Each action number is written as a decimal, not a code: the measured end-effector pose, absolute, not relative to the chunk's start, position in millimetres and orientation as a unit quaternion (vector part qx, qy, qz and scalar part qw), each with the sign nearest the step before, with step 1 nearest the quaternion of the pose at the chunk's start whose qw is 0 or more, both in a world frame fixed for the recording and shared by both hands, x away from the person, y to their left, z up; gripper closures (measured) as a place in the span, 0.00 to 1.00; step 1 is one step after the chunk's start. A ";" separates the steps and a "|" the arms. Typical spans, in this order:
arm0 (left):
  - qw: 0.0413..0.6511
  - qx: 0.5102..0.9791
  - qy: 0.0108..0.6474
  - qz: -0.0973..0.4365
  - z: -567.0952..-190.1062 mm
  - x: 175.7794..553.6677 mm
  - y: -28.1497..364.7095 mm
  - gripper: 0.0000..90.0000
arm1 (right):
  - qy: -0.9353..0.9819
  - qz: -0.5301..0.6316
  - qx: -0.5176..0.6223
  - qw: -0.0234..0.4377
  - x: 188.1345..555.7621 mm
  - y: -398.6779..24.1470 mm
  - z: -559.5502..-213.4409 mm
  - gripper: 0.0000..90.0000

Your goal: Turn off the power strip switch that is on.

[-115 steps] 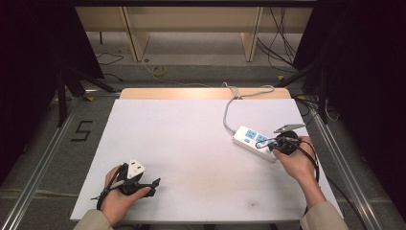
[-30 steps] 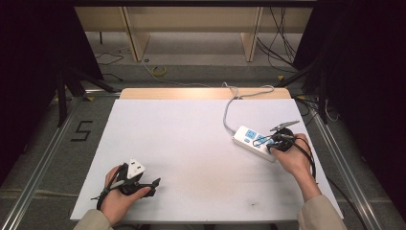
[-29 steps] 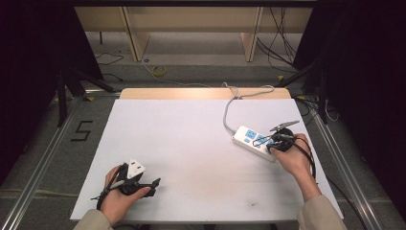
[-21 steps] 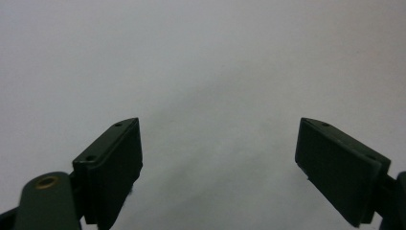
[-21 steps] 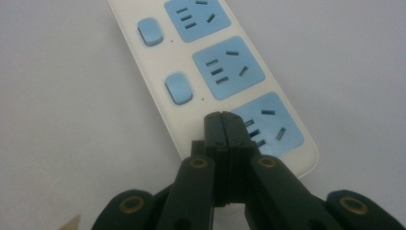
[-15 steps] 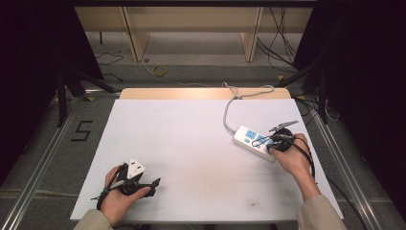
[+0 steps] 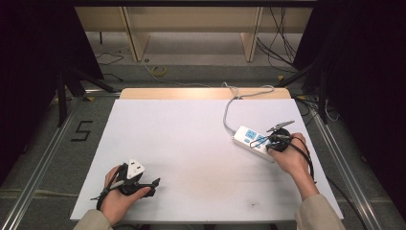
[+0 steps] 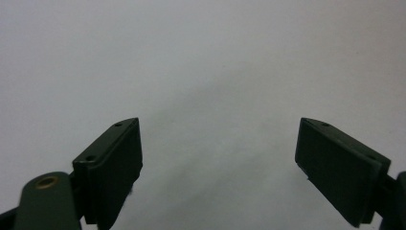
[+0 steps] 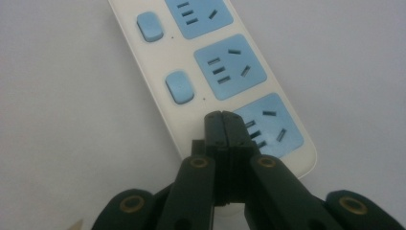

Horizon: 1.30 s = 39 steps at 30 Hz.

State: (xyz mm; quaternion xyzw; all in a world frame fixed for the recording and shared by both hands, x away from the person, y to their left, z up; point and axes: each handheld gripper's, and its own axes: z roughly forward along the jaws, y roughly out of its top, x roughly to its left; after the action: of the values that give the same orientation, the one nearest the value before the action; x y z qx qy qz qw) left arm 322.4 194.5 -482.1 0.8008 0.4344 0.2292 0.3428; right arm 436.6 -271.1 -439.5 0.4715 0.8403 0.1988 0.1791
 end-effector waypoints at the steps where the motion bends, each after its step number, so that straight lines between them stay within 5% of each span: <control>1: 0.342 0.801 0.434 0.230 -482.0 322.4 194.6 0.18 | 0.840 0.198 0.472 0.180 436.6 -270.8 -439.5 1.00; 39: 0.342 0.801 0.434 0.229 -482.6 322.9 194.6 0.18 | 0.827 0.227 0.481 0.182 431.8 -276.2 -439.2 1.00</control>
State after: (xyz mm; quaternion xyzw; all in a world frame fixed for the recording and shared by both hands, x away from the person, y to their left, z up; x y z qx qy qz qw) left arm 322.9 194.6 -482.6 0.8011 0.4344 0.2289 0.3422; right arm 431.8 -276.2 -439.2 0.4811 0.8272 0.2265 0.1815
